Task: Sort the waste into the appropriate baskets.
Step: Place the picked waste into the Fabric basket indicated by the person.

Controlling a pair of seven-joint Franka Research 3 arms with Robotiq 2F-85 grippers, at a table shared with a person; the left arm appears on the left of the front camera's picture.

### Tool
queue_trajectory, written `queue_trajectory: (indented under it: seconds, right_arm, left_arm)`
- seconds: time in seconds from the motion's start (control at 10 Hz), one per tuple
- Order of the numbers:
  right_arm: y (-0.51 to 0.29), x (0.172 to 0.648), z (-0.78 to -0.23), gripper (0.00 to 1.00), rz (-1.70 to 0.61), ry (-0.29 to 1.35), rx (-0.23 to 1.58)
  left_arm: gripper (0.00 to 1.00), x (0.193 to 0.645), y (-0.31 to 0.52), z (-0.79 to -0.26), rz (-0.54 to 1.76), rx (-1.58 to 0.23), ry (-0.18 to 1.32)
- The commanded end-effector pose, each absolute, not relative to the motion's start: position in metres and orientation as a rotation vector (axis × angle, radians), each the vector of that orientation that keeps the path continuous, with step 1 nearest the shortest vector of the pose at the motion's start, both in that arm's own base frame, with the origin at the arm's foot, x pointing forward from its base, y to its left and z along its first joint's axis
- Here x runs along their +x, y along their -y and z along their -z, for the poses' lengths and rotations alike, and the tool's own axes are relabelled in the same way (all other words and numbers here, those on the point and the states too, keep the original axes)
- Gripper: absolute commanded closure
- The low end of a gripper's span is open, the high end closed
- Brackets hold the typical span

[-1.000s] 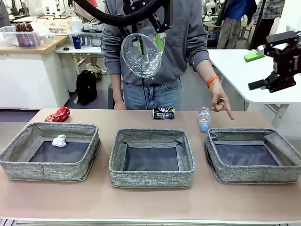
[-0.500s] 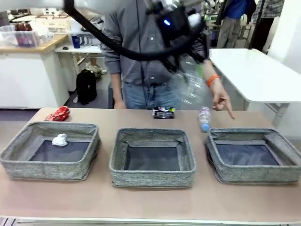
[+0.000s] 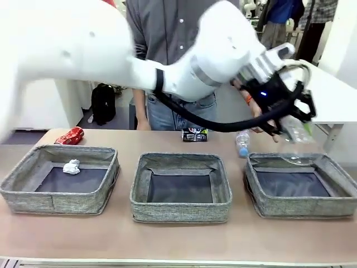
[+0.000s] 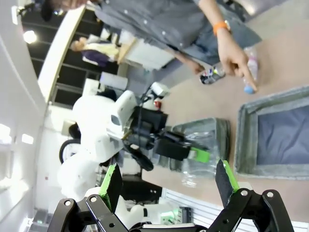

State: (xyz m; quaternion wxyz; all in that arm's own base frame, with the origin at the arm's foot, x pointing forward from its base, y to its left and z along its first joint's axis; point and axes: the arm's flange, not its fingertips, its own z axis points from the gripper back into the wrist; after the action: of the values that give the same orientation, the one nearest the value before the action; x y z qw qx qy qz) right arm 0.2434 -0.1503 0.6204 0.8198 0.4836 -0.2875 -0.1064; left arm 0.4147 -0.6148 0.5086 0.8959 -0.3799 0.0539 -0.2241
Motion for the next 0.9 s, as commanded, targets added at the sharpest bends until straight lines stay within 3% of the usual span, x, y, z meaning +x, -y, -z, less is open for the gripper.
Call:
queue_trajectory:
  seconds: [0.0,0.6,0.7,0.8]
  right_arm:
    - [0.154,0.244,-0.623,0.00,0.215,0.611,1.028]
    - [0.154,0.244,-0.623,0.00,0.215,0.611,1.028]
    - [0.154,0.244,-0.623,0.00,0.215,0.611,1.028]
    - [0.154,0.244,-0.623,0.00,0.215,0.611,1.028]
  left_arm:
    - [0.59,0.443,0.673,-0.502,0.404,-0.756,-0.098]
    - [0.59,0.471,0.711,-0.468,0.359,-0.660,-0.067]
    - [0.50,0.471,0.710,-0.467,0.359,-0.655,-0.062]
    - [0.01,0.470,0.710,-0.465,0.362,-0.634,-0.057]
